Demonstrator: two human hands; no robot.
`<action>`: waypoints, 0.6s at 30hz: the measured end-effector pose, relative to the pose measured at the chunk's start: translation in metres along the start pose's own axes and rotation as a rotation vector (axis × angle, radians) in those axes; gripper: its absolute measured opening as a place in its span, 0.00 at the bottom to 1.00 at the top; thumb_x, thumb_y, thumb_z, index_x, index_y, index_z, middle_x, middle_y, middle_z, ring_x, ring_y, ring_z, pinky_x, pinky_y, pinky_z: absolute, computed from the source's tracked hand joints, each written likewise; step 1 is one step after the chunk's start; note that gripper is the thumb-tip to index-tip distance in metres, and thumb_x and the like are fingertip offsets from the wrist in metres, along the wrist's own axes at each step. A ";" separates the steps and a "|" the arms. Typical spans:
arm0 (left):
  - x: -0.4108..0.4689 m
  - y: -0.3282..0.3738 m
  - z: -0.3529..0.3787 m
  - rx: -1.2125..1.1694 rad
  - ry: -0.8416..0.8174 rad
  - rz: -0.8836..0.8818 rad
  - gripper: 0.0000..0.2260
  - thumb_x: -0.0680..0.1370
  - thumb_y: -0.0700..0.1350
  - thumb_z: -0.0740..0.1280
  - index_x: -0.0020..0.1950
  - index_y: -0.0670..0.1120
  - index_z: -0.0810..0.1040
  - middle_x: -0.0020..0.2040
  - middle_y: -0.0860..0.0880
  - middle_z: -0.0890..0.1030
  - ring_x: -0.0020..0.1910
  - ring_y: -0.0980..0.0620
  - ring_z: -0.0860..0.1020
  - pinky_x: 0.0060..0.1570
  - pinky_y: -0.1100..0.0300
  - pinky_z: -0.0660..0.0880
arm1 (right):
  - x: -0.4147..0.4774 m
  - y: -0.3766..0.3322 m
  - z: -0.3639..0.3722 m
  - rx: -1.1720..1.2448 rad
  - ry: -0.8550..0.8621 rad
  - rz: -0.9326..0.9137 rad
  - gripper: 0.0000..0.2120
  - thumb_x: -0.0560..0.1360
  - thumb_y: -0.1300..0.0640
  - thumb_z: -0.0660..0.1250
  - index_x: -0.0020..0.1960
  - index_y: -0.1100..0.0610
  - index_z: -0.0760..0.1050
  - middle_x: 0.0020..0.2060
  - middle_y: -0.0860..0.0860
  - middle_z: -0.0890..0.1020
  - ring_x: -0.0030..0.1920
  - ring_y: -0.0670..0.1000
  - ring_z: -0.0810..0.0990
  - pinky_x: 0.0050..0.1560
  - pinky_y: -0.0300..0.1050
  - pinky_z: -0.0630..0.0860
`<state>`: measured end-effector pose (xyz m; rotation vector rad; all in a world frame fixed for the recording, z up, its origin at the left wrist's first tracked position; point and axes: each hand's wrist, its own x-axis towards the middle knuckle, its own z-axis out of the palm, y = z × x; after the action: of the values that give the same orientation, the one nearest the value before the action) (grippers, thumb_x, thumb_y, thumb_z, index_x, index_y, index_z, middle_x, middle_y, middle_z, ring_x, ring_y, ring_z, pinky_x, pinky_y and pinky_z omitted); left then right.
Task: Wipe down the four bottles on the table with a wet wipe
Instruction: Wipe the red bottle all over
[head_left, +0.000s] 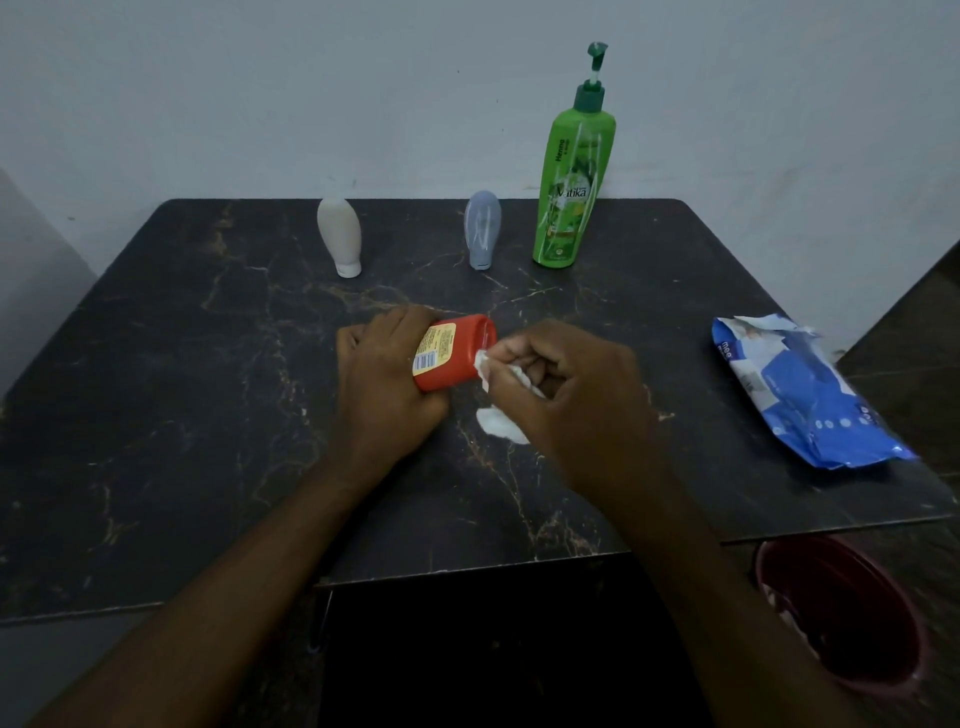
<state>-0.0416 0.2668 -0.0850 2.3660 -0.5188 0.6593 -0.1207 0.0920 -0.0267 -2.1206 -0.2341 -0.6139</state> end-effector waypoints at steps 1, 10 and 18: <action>0.000 0.000 0.000 -0.008 -0.012 0.003 0.22 0.66 0.48 0.74 0.59 0.48 0.77 0.52 0.49 0.82 0.53 0.48 0.79 0.57 0.41 0.72 | 0.002 0.002 0.001 -0.027 0.035 -0.006 0.03 0.73 0.57 0.75 0.44 0.55 0.82 0.35 0.45 0.83 0.34 0.42 0.80 0.35 0.29 0.74; -0.001 -0.003 0.001 0.005 -0.041 -0.002 0.23 0.66 0.49 0.75 0.59 0.48 0.77 0.53 0.48 0.82 0.53 0.47 0.80 0.59 0.41 0.73 | 0.002 0.006 0.005 -0.013 0.026 0.027 0.06 0.75 0.56 0.72 0.51 0.56 0.81 0.42 0.46 0.84 0.40 0.41 0.82 0.41 0.32 0.79; 0.000 0.001 -0.001 0.125 -0.048 0.078 0.26 0.65 0.51 0.73 0.62 0.47 0.77 0.57 0.47 0.82 0.58 0.47 0.78 0.59 0.52 0.62 | 0.007 0.008 0.008 -0.008 0.060 0.145 0.05 0.76 0.55 0.70 0.45 0.47 0.75 0.35 0.37 0.77 0.38 0.37 0.79 0.37 0.24 0.73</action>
<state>-0.0423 0.2673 -0.0838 2.4939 -0.6094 0.6893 -0.1089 0.0939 -0.0325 -2.1020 -0.0436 -0.5924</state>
